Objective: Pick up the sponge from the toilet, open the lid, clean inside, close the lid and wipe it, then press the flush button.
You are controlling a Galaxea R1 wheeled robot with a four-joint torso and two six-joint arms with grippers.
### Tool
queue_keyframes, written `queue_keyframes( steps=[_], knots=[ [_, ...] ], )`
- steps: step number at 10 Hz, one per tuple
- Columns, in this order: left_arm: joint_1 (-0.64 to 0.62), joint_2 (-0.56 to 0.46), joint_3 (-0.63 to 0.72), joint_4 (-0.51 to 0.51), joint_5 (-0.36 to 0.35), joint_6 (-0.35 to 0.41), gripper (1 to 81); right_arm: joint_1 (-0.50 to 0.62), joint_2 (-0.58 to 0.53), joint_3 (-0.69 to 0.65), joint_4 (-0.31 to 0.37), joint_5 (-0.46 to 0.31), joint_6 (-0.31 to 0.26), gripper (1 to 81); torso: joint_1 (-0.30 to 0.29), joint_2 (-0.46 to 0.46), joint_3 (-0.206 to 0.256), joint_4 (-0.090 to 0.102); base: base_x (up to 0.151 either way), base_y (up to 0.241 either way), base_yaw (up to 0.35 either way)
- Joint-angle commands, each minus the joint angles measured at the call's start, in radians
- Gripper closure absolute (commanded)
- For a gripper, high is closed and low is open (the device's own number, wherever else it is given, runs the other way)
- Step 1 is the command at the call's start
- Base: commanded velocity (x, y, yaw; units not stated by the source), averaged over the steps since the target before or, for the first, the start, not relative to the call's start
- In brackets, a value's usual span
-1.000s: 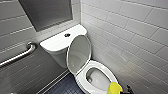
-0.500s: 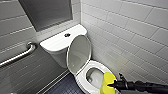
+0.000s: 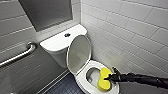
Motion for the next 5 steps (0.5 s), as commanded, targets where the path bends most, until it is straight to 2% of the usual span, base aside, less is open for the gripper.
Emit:
queue_keyframes(
  steps=[1,3,4,5],
  knots=[
    [0.021,-0.006,0.030,0.002,0.085,0.007,1.0,0.164,0.014,-0.023,-0.004,-0.067,0.007,81.1,0.000,0.000,0.000,0.022,0.000,0.000,0.000],
    [0.021,-0.006,0.027,0.002,0.085,0.007,1.0,0.172,0.051,-0.055,-0.001,-0.067,0.007,81.1,0.000,0.000,0.000,0.072,0.000,0.000,0.000],
    [0.021,-0.006,0.026,0.000,0.085,0.007,1.0,0.181,0.065,-0.063,-0.001,-0.067,0.007,81.1,0.000,0.000,0.000,0.118,0.000,0.000,0.000],
    [0.021,-0.004,0.021,0.000,0.087,0.008,1.0,0.195,0.092,-0.083,0.004,-0.067,0.007,81.1,0.000,0.000,0.000,0.153,0.000,0.000,0.000]
  ],
)
